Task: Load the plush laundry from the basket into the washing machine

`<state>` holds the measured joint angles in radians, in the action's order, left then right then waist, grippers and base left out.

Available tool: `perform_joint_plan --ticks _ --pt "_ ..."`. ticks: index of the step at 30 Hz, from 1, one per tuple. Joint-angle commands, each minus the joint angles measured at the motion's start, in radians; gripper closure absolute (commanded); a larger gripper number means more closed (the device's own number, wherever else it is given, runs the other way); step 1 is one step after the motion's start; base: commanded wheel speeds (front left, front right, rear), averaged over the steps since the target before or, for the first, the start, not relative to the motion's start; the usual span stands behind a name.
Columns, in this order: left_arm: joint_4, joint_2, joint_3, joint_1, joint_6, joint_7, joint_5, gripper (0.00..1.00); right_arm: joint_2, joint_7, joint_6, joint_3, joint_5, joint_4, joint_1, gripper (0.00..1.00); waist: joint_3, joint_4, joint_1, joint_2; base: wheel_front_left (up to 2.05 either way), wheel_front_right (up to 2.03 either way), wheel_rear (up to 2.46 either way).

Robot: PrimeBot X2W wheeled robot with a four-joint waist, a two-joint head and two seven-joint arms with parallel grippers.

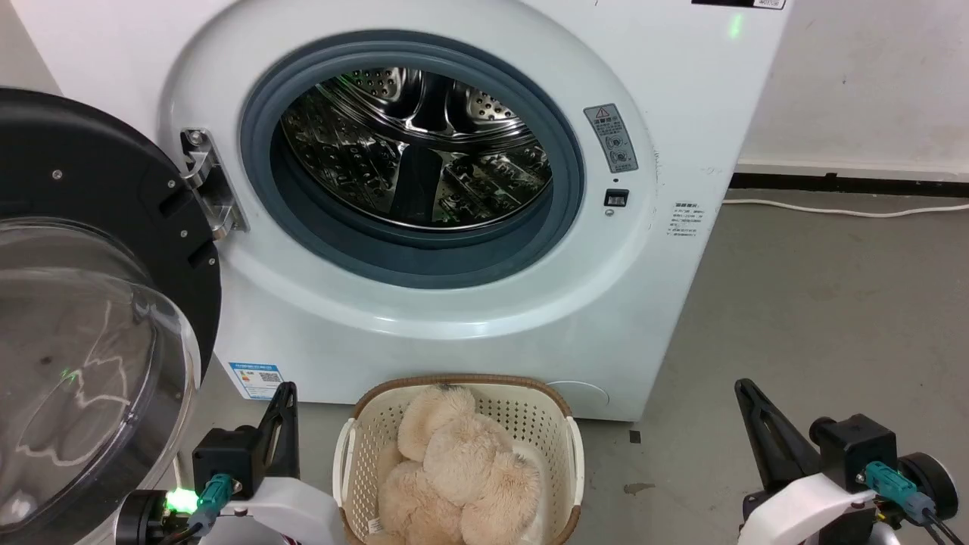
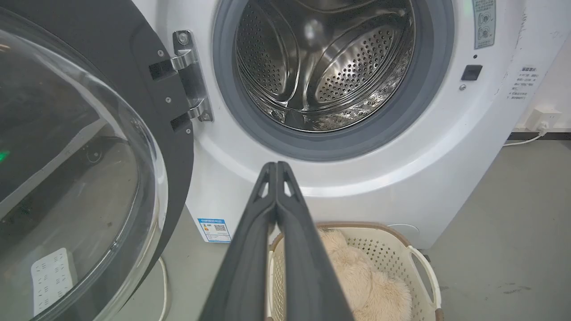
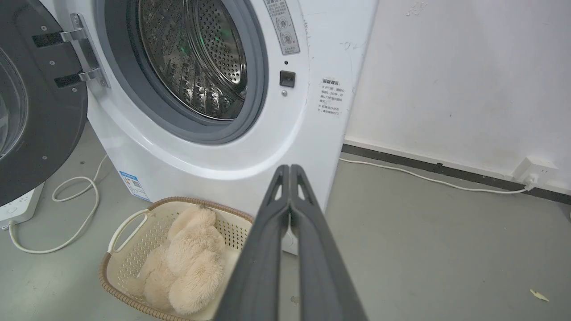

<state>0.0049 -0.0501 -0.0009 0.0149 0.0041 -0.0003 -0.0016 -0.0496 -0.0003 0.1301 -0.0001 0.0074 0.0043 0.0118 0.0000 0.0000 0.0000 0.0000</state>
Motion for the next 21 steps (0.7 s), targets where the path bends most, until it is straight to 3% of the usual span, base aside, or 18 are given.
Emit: perform_joint_plan --ticks 1,19,20,21 --pt "-0.005 0.000 0.001 -0.015 -0.004 0.000 0.002 1.00 -0.001 0.000 0.001 0.000 -0.007 -0.004 -0.012 1.00 0.000 0.000 0.0000 0.0000 0.00 0.00 0.00" --pt "-0.005 0.000 0.001 -0.015 -0.004 0.000 0.002 1.00 -0.001 0.000 0.001 0.000 -0.007 -0.004 -0.012 1.00 0.000 0.000 0.0000 0.0000 0.00 0.00 0.00" --pt "0.000 0.000 0.000 0.000 0.000 0.000 0.000 0.00 0.000 0.000 0.000 0.000 0.001 0.000 0.000 0.00 0.000 0.000 0.0000 0.0000 0.00 0.00 0.00" --pt "0.000 0.000 0.000 0.001 0.001 0.000 -0.001 0.00 0.000 0.000 0.000 0.001 0.001 0.000 0.000 0.00 0.000 0.000 0.0000 0.0000 0.00 0.00 0.00"
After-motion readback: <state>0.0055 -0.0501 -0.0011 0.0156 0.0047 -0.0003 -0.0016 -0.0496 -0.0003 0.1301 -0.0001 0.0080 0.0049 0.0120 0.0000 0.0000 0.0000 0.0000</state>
